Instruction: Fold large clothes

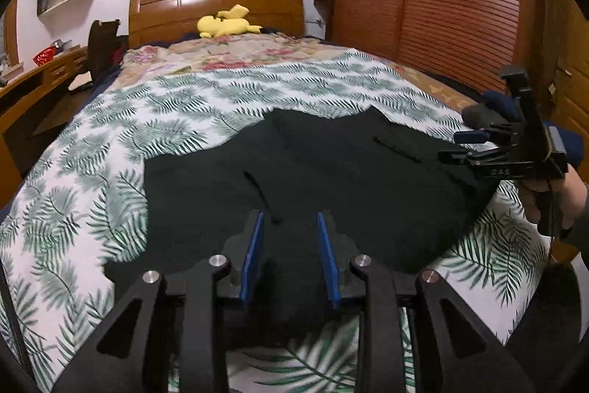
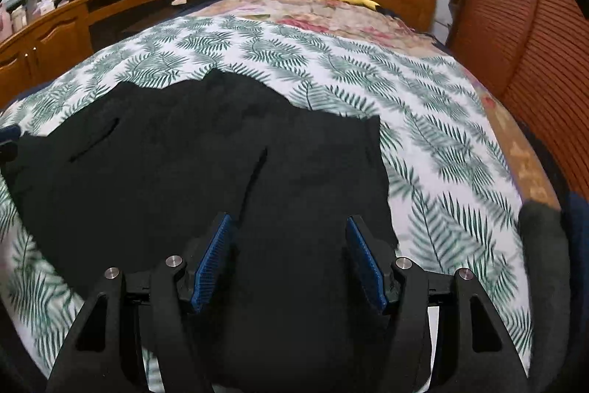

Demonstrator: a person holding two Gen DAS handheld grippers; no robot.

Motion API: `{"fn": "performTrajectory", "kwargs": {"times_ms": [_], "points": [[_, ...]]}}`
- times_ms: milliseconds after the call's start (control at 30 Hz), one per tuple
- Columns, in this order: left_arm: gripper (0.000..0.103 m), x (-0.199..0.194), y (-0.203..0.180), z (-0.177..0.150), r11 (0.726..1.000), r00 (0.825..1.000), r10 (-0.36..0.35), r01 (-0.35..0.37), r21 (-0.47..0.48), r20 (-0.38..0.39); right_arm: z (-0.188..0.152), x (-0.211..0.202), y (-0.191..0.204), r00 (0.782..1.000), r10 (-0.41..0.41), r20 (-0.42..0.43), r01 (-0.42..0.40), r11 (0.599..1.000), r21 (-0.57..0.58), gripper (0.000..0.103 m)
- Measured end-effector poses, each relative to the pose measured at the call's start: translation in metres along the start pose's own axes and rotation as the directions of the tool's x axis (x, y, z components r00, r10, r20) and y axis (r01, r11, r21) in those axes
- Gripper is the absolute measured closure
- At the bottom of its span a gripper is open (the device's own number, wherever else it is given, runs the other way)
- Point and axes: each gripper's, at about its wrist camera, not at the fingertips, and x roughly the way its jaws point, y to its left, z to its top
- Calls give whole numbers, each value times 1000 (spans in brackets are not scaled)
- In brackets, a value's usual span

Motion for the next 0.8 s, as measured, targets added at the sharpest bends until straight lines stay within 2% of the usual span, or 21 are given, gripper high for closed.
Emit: {"fn": "performTrajectory", "kwargs": {"times_ms": [233,800], "points": [[74,4,-20,-23,999,999,-24,23,-24,-43,-35,-20,-13,1000,11,20,-12,998,55,37],[72,28,-29,-40,998,993,41,-45,-33,-108,-75,-20,-58,1000,-18,19,14,982,186,37]]}}
